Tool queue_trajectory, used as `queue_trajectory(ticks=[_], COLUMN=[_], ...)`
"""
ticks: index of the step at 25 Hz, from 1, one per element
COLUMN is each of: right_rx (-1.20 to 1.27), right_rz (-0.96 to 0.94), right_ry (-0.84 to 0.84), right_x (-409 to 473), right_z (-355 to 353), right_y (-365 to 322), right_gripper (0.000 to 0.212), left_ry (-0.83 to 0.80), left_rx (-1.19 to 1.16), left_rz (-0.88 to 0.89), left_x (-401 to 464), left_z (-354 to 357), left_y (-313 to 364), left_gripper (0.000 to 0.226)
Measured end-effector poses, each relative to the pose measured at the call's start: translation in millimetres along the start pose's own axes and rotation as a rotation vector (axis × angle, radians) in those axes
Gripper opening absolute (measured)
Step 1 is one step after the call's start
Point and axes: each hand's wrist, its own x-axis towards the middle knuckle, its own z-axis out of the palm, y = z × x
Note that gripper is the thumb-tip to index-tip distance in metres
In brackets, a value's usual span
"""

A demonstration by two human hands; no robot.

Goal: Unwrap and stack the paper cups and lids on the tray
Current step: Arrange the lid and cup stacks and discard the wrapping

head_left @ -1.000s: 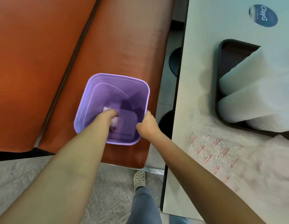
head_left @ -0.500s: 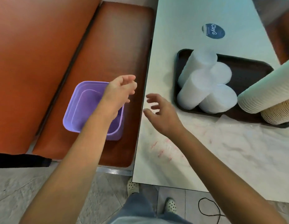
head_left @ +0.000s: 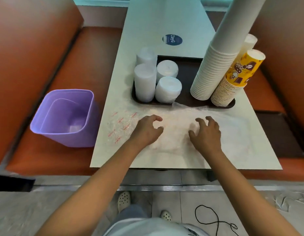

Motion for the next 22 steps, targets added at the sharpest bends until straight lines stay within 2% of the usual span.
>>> queue_trajectory(ticks=[3,6,9,13,15,17,19,20,21,22], right_rx=[-0.029,-0.122,-0.117,-0.080,-0.048,0.014,0.185,0.345,0.522,0.672], right_rz=[-0.012,-0.124,-0.136,-0.131,-0.108,-0.111,-0.260,-0.355,-0.429,-0.477], right_ry=[-0.134,-0.174,-0.180,-0.223,-0.225,-0.125,0.083,0.131,0.091,-0.036], right_x=[-7,-14,-19,-21,-20,-14,-4,3,10,17], right_z=[6,12,17,17,8,-9,-34,-49,-65,-82], right_y=[30,46,51,55,50,39,24,15,6,0], right_gripper=[0.060,0.061,0.062,0.062,0.063,0.065,0.064,0.064,0.067,0.074], left_ry=[0.033,0.094,0.161,0.304,0.393,0.412,0.381,0.350,0.311,0.271], left_rx=[0.396,0.488,0.284,-0.128,-0.196,-0.177,-0.136,-0.131,-0.123,-0.105], left_rz=[-0.087,-0.209,-0.223,-0.184,-0.086,0.068,0.200,0.258,0.313,0.370], left_x=[-5,-9,-9,-4,-4,-5,-7,-9,-13,-17], left_z=[34,51,55,54,46,33,16,7,-2,-11], left_y=[2,2,5,15,22,33,48,56,66,76], left_gripper=[0.068,0.085,0.085,0.063,0.056,0.050,0.048,0.049,0.050,0.051])
